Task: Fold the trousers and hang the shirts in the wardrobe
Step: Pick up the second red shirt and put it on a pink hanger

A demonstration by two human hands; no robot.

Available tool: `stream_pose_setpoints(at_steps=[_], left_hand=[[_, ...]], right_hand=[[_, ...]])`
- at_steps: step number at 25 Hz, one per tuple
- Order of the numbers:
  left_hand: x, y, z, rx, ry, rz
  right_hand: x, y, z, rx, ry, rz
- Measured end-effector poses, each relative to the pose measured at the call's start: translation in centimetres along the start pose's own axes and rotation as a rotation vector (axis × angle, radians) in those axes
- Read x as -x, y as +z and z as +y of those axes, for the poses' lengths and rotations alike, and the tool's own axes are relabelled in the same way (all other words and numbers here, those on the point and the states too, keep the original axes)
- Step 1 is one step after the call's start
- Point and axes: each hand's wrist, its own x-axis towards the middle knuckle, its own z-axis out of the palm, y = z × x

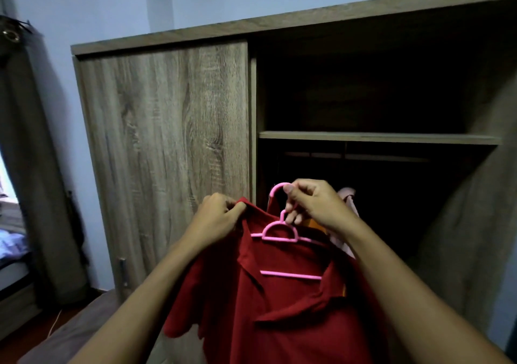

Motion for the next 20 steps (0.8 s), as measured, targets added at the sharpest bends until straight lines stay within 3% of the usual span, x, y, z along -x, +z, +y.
stream_pose_setpoints(at_steps=[3,5,10,12,15,18,20], left_hand=[[0.3,-0.5,-0.3,0.046,-0.022,-0.013],[0.4,-1.1,-0.1,0.036,-0.005,-0.04],[1.2,-0.7,0.6,-0.204,0.289,0.082],[1.0,-0.1,0.2,-0.332,0.288,-0.023],[0.9,1.3,-0.8,-0.294,0.272,-0.08],[0.6,2.0,-1.4,-0.235,0.287,0.012],[0.0,2.4,-2.2,-0.221,0.262,0.039]], right_hand=[[-0.3,-0.7,-0.3,-0.036,-0.088,0.145],[-0.5,-0.8,-0.8,-0.026,-0.124,0.143],[0.1,0.2,-1.4,-0.065,-0.199,0.096],[0.7,0.2,-1.8,-0.091,-0.227,0.079],[1.3,-0.2,-2.0,-0.066,-0.202,0.069],[2.1,-3.9,-0.2,0.257,-0.125,0.093],[3.3,-7.5,1.5,0.604,0.045,-0.057]])
